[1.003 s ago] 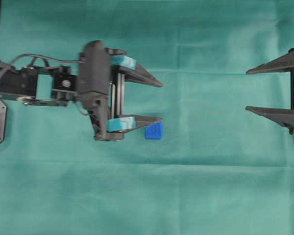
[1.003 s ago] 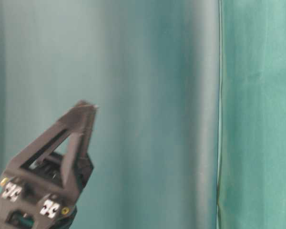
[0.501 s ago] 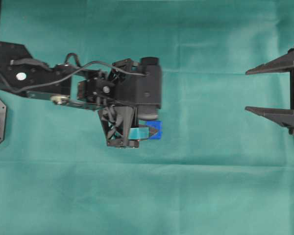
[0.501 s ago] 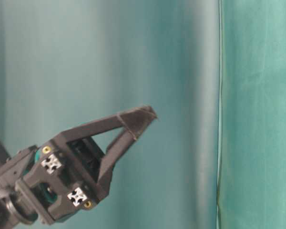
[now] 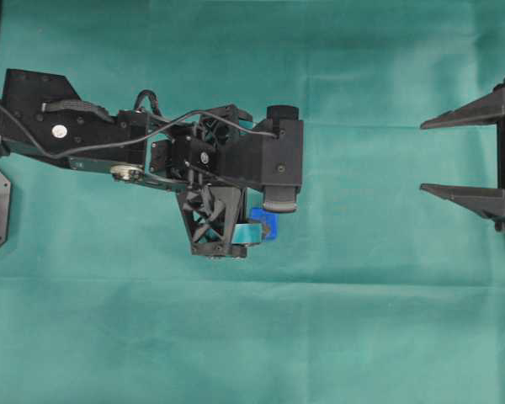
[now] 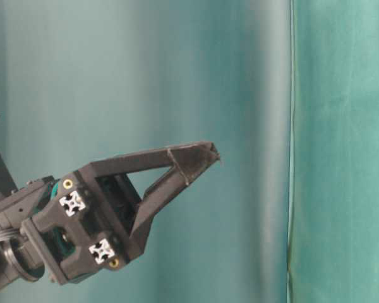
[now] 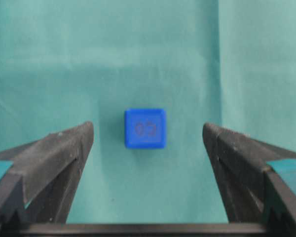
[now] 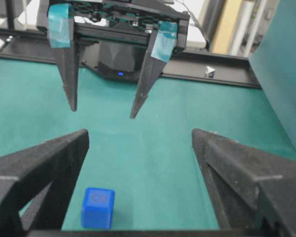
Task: Handover the blue block to the right arm after grasping it with the left arm, then place it in the designated position.
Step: 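Close the left gripper on the blue cube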
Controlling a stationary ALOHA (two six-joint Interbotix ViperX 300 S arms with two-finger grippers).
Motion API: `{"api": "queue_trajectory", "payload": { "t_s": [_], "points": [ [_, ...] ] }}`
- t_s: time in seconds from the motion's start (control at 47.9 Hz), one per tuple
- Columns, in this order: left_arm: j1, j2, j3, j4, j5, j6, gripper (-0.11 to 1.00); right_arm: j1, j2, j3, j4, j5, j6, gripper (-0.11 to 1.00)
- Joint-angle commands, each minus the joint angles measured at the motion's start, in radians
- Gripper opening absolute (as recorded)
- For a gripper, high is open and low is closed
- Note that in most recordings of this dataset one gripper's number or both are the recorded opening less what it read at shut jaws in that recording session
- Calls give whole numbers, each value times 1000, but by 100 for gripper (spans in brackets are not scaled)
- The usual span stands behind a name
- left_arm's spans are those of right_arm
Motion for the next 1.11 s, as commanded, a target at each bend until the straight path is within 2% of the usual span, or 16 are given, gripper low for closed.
{"api": "queue_trajectory", "payload": {
  "t_s": [0.0, 0.773, 1.086],
  "points": [
    [-3, -15, -26, 0, -5, 3, 100, -3, 6, -21, 3, -3, 2, 94],
    [-5, -17, -18, 2, -6, 2, 100, -3, 8, -21, 3, -2, 2, 94],
    [-6, -12, 8, 0, -44, 2, 100, -3, 11, -21, 3, 2, 2, 94]
  ]
}}
